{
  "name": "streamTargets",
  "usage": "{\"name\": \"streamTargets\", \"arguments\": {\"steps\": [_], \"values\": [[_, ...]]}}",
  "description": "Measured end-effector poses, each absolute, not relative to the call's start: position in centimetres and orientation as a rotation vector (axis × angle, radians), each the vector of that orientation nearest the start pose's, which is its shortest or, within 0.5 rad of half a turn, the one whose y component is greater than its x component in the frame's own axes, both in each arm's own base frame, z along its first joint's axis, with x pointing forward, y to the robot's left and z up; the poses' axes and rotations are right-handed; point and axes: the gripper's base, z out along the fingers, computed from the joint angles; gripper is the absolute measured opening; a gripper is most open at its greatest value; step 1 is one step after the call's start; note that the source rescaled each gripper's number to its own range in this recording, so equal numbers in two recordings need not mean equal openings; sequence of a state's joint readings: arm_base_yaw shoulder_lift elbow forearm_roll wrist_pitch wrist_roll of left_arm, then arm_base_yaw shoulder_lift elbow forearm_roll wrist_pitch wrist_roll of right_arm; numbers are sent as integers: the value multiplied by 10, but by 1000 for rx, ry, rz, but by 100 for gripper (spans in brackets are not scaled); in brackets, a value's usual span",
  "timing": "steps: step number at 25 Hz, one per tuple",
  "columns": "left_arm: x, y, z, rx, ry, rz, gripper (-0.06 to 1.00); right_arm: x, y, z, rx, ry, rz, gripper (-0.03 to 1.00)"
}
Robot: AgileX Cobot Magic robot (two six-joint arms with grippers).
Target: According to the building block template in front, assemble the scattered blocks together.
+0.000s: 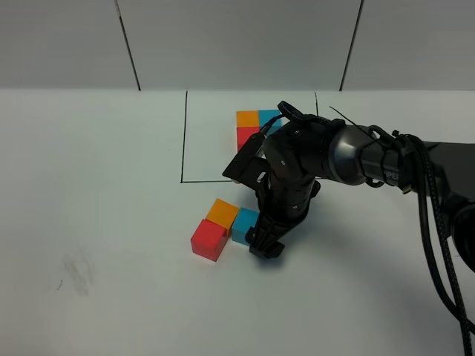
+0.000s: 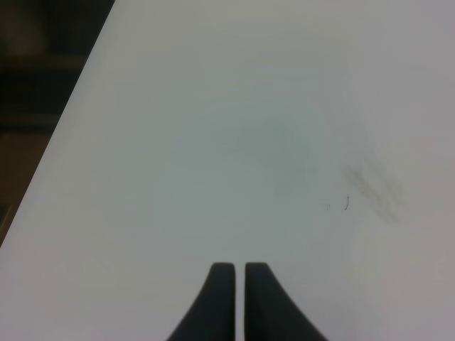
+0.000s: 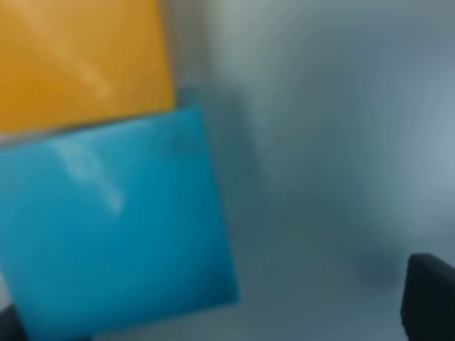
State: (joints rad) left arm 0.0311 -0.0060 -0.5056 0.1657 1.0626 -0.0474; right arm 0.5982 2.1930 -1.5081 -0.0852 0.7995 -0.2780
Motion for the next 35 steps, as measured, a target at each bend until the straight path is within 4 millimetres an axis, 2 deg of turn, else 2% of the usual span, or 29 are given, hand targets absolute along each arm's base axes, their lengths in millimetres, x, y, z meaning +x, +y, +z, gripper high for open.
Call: {"name": "streamTargets", "arguments": {"steps": [11, 18, 23, 25, 26, 29, 31, 33, 35], "values": [[-8, 13, 280, -89, 2027, 188, 0, 352, 206, 141, -1204, 2692, -68, 100], [-8, 13, 280, -89, 2027, 188, 0, 342, 186, 177, -1073, 2667, -86, 100], [-8, 13, 280, -89, 2027, 188, 0, 327, 171, 217, -948, 2616, -88, 99], [-8, 13, 280, -89, 2027, 188, 0, 319, 166, 232, -913, 2590, -92, 95], [-8, 13, 280, -89, 2027, 188, 0, 315, 164, 240, -892, 2577, -87, 91], [-8, 13, 280, -89, 2027, 188, 0, 306, 158, 262, -851, 2547, -78, 67], [-8, 13, 280, -89, 2027, 188, 0, 300, 154, 276, -832, 2530, -76, 45], [-8, 13, 280, -89, 2027, 188, 0, 294, 150, 286, -819, 2518, -74, 19], [-8, 13, 280, -89, 2027, 188, 0, 288, 146, 296, -804, 2497, -67, 6]]}}
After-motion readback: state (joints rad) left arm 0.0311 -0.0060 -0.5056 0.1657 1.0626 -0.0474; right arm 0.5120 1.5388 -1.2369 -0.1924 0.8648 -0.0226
